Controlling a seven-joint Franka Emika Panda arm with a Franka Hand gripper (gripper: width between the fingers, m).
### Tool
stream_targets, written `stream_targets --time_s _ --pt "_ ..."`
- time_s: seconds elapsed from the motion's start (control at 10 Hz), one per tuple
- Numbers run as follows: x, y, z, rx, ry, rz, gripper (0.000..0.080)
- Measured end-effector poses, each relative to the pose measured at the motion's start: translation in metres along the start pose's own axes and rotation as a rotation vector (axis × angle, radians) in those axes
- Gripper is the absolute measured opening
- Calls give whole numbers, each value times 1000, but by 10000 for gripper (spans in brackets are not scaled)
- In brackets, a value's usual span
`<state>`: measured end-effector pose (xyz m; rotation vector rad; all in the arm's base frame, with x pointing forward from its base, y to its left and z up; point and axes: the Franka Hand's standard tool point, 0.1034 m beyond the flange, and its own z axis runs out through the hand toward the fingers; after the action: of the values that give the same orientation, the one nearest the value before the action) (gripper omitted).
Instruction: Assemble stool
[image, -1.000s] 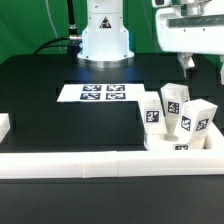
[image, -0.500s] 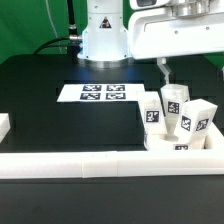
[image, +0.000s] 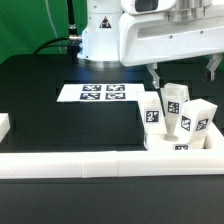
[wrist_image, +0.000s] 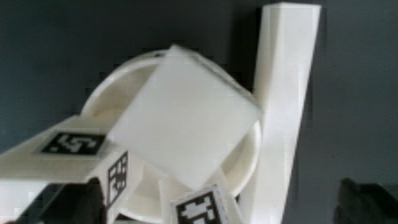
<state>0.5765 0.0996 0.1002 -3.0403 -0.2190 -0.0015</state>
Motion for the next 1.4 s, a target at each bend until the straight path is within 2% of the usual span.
stream_targets --time_s 0.1,0.2,0.3,0.4,0.8,1.0,1.2,1.4 --pt "0 1 0 -3 -1 -37 649" --pt "-2 -2 2 -30 -16 -182 649" --pt "-5 -6 5 -44 -52 -305 649" --pt "-4 -9 8 -75 -75 -400 649" --pt "-3 2 7 -92 -89 -610 649" --pt "-8 -2 15 -89 -116 -594 649" --pt "-8 -3 18 -96 -123 -591 649" --pt "-7 -11 21 -112 -67 -589 649"
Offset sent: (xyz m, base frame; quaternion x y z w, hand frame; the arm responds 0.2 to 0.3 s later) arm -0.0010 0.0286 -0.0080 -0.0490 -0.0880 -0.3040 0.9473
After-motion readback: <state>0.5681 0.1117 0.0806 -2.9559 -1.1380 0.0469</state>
